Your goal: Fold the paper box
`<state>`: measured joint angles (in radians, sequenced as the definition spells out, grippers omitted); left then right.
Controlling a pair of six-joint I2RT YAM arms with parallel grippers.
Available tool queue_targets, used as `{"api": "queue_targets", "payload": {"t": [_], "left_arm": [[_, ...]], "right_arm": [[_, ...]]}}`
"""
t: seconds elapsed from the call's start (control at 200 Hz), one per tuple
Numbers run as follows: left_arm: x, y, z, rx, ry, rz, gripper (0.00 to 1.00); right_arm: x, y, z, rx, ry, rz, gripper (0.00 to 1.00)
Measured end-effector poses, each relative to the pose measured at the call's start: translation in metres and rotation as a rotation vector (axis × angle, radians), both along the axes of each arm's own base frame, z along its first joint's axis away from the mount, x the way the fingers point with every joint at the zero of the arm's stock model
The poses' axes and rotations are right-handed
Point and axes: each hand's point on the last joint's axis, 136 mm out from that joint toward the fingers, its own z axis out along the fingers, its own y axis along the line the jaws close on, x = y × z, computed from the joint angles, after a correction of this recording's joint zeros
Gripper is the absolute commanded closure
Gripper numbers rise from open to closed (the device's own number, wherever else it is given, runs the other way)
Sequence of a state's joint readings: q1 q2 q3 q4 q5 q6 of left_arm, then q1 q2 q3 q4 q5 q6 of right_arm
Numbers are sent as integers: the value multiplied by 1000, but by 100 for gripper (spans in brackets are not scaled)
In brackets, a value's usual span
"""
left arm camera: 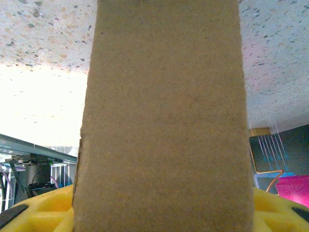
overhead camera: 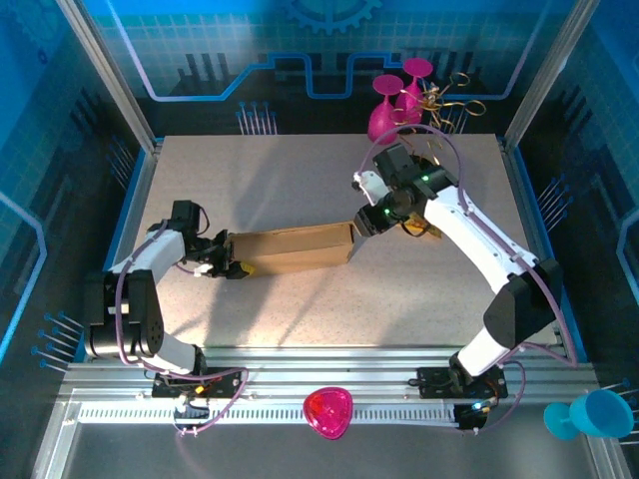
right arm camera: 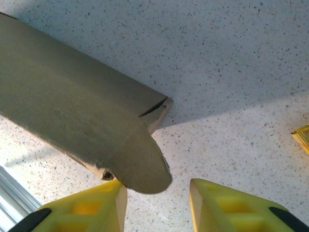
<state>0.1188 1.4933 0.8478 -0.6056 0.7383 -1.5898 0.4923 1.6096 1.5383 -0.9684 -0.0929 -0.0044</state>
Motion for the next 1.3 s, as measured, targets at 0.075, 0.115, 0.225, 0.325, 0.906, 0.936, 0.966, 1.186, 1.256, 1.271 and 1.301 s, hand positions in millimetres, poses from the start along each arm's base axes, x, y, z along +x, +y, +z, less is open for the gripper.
{"api": "queue_targets", "payload": {"t": [0.075,0.115,0.225,0.325,0.906,0.936,0.966,1.186,1.256,1.271,1.301], "left_arm": [[0,0,0,0,0,0,100],[0,0,0,-1,2,1,100],[0,0,-2,-9,9,2,100],[0,0,-2,-13,13,2,100],[1,0,-3,-24,38,24,100],[1,0,-3,-25,40,26,100],[1,0,-3,-26,42,28,100],[1,0,-3,-33,66,49,100],[1,0,-3,-34,71,55,100],[1,0,-3,-34,71,56,100],[1,0,-3,-34,73,58,100]], "right_arm": [[-2,4,-1,-1,2,11,62],[-3,6,-1,-1,2,18,62],[-6,10,-1,-5,1,28,65],[-7,11,-1,-8,0,27,71],[-4,17,-2,-44,-3,-23,98],[-4,17,-2,-45,1,-34,100],[-3,17,-1,-46,5,-47,100],[5,22,6,-36,61,-128,100],[8,24,8,-40,84,-151,100],[8,24,8,-40,88,-156,100],[10,25,10,-41,96,-164,100]]}}
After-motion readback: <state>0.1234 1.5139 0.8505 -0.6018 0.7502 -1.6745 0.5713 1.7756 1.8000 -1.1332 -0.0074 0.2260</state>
